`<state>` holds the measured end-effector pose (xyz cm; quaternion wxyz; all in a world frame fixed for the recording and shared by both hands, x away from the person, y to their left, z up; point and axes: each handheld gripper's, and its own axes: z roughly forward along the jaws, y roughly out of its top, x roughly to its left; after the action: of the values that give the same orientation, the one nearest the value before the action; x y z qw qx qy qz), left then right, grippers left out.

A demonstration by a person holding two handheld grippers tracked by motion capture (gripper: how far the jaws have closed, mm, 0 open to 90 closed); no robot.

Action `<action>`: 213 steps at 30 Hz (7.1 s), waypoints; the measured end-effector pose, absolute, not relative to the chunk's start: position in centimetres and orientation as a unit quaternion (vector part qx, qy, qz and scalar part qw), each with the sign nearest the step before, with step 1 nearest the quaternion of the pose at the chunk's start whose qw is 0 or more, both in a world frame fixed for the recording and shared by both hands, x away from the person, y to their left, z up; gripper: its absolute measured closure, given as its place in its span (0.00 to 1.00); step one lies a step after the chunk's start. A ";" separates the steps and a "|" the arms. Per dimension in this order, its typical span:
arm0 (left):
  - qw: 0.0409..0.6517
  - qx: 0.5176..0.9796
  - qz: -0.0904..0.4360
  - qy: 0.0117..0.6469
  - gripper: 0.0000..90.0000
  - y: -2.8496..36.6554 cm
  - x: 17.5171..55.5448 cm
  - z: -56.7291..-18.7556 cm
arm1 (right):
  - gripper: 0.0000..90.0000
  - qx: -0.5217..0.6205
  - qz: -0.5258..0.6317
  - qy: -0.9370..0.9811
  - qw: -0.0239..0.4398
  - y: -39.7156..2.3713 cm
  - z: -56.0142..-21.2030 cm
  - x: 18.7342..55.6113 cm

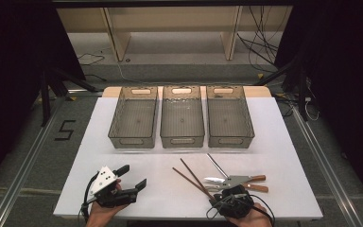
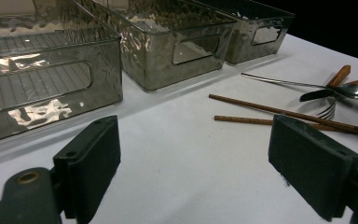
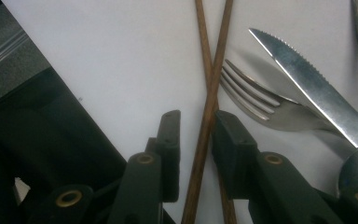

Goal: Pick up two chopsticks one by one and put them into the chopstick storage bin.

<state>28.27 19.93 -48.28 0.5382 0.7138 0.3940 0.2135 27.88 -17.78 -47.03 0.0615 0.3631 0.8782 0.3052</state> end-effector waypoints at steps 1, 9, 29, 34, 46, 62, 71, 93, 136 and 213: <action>0.537 0.715 0.214 0.393 0.18 19.9 28.3 -48.3 | 0.82 0.362 0.304 0.879 0.063 -17.7 -47.1 27.9; 0.536 0.717 0.212 0.391 0.18 19.9 28.3 -48.3 | 0.84 0.360 0.287 0.885 0.072 -17.3 -47.6 27.9; 0.535 0.719 0.209 0.391 0.18 19.8 28.3 -48.3 | 0.94 0.358 0.269 0.887 0.117 -16.4 -47.9 27.6; 0.537 0.715 0.196 0.403 0.18 19.7 28.4 -48.3 | 0.95 0.357 0.303 0.874 0.128 -16.8 -46.7 27.5; 0.566 0.699 0.106 0.424 0.21 16.3 28.7 -46.5 | 0.95 0.343 0.386 0.843 0.151 -15.8 -44.9 28.2; 0.583 0.677 -0.019 0.450 0.35 11.7 33.0 -44.0 | 0.95 0.313 0.453 0.811 0.198 -13.0 -43.8 28.4; 0.591 0.656 -0.068 0.465 0.56 10.9 33.9 -44.2 | 0.95 0.310 0.466 0.802 0.208 -12.0 -43.8 28.5; 0.604 0.637 -0.128 0.461 0.93 11.1 34.3 -45.0 | 0.92 0.314 0.476 0.799 0.193 -11.7 -44.9 28.5; 0.507 0.689 -0.042 0.517 0.93 22.2 45.9 -35.0 | 0.30 0.339 0.459 0.808 0.148 -19.2 -45.0 27.5; 0.394 0.689 0.004 0.609 0.38 20.4 51.6 -38.8 | 0.24 0.334 0.465 0.807 0.144 -19.4 -45.0 27.3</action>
<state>51.64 20.36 -38.78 0.3937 0.6886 0.6090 0.0036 27.30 -19.41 -44.96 0.1442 0.3339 0.8072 0.4649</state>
